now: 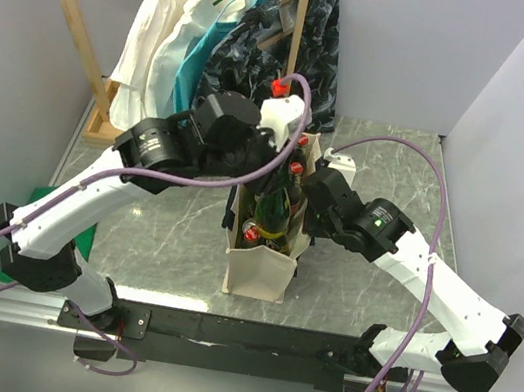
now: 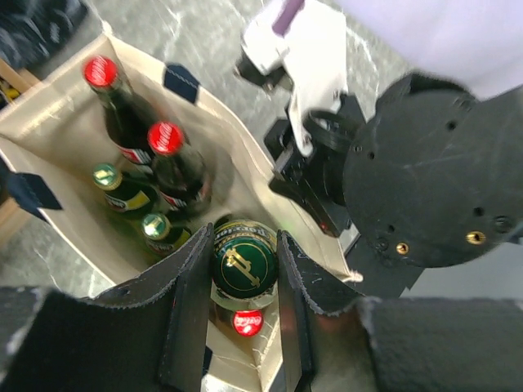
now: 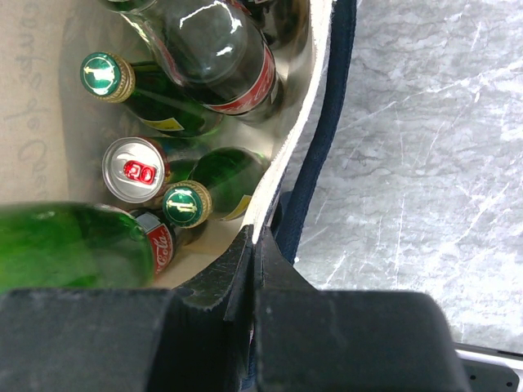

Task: Place the beverage into the canvas bag
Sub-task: Place the drink in the canvas bag.

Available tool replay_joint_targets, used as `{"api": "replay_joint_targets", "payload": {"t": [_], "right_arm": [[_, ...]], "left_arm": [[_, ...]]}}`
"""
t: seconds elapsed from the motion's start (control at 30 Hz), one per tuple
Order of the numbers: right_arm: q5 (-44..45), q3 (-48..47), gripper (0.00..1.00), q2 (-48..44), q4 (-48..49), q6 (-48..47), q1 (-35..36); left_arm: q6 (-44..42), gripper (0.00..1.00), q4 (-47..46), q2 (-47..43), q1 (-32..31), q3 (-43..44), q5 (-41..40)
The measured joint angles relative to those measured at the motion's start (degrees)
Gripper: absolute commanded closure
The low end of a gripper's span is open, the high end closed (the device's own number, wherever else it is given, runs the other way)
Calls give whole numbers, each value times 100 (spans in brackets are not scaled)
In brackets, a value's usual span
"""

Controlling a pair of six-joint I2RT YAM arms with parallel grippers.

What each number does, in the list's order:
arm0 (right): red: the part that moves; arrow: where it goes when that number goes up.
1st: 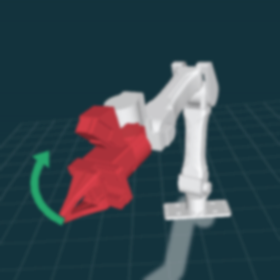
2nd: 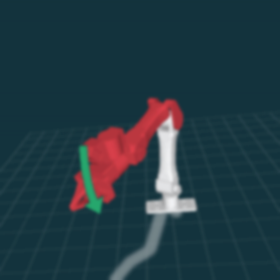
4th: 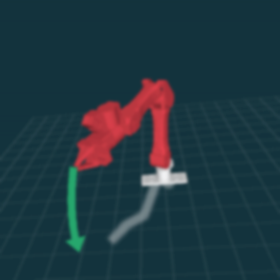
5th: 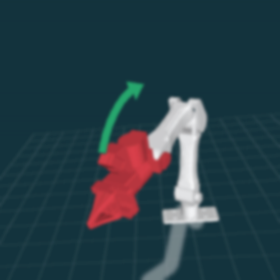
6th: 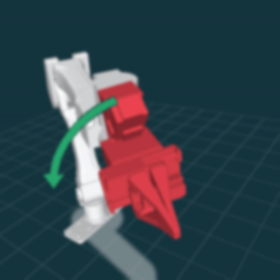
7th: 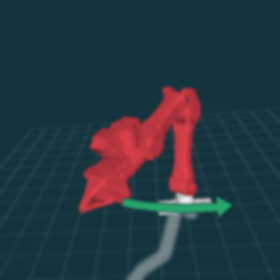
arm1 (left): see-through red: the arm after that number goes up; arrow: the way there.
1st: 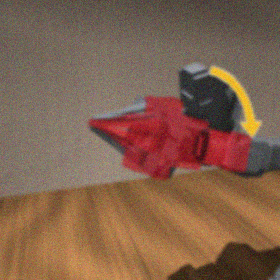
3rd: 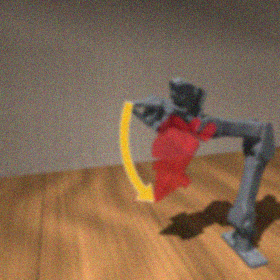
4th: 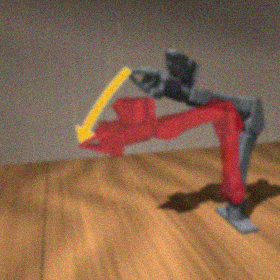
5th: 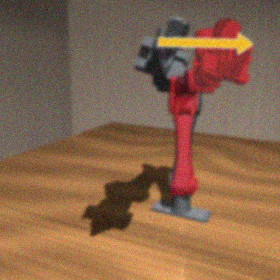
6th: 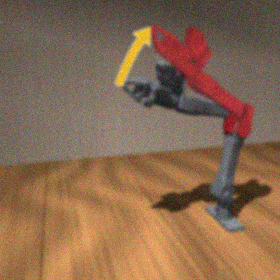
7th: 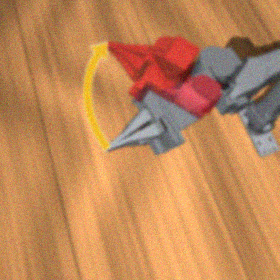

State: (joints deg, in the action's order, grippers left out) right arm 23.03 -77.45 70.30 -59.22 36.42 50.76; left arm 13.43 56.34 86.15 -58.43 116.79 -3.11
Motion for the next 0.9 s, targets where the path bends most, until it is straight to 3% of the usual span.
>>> {"api": "replay_joint_targets", "payload": {"t": [0.9], "right_arm": [[-20, 44, 100, -92, 17, 74, -2]], "left_arm": [[398, 99, -654, -201, -426, -1241, 129]]}}
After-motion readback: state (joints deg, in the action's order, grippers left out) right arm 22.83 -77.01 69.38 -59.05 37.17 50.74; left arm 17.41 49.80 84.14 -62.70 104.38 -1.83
